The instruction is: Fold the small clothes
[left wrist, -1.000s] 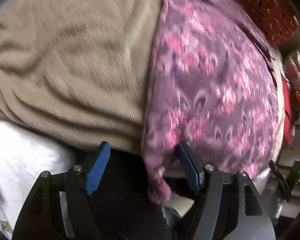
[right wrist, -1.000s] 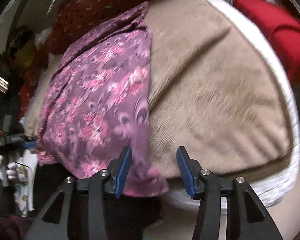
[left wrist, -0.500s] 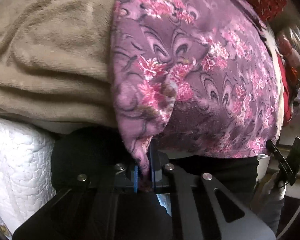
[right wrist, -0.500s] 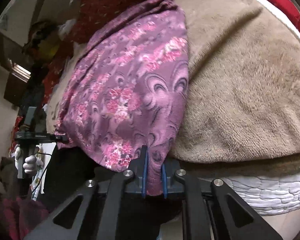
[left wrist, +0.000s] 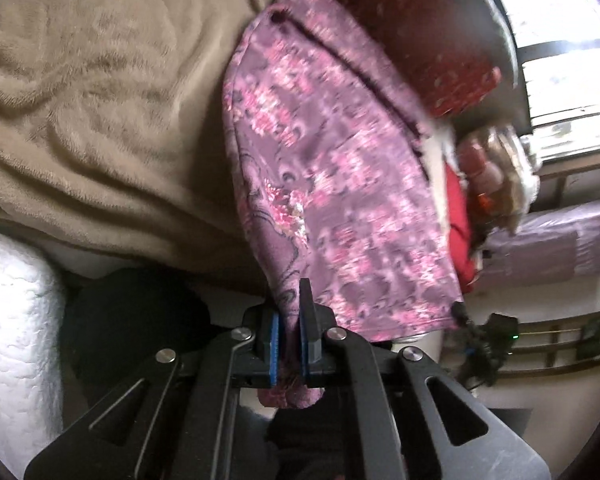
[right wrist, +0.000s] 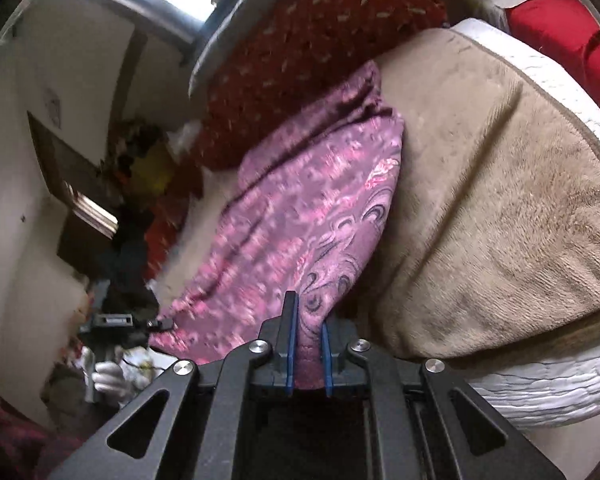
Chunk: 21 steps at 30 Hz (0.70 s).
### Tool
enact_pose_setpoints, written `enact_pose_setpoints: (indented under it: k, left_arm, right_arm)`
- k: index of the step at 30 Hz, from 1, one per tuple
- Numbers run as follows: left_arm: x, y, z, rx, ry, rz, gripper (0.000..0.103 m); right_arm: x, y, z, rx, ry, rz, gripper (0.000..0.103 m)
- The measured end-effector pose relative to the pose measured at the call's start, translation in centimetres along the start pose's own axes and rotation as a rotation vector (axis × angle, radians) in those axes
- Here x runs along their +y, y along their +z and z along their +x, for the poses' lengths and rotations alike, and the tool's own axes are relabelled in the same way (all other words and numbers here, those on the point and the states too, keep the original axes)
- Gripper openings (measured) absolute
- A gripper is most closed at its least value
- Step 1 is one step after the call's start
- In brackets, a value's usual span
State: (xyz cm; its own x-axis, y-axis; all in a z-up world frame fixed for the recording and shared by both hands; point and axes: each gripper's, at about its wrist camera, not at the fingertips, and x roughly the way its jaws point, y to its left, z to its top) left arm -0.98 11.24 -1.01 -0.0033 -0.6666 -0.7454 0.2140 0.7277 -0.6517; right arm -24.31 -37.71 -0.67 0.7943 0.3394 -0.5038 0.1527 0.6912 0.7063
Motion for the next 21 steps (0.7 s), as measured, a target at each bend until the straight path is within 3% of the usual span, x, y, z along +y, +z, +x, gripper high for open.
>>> enact_pose_setpoints:
  k: [9,16,18,20,21]
  left_arm:
    - [0.0,2.1,1.1,-0.022,-0.075,0.026,0.005]
    - [1.3,0.6,3.4,0.042,-0.046,0.078,0.007]
    - [1.8,0.1,4.3,0.071,-0.024,0.094,0.017]
    - [2.2,-0.2,5.1,0.092,-0.002,0.098,0.046]
    - [2.3,-0.3,5.3,0.093,0.012,0.102,0.049]
  right_arm:
    - [2.2,0.7,0.2,-0.048,-0.017,0.053,0.009]
    - [4.0,1.2,0.4,-0.036,-0.094,0.062,0.009]
    - [4.4,1.2,0.8,-0.027,-0.121,0.061,0.009]
    - [4.6,1.1,1.1,-0.02,-0.143,0.066,0.009]
    - [4.7,1.0,1.2,-0.018,-0.154,0.07,0.009]
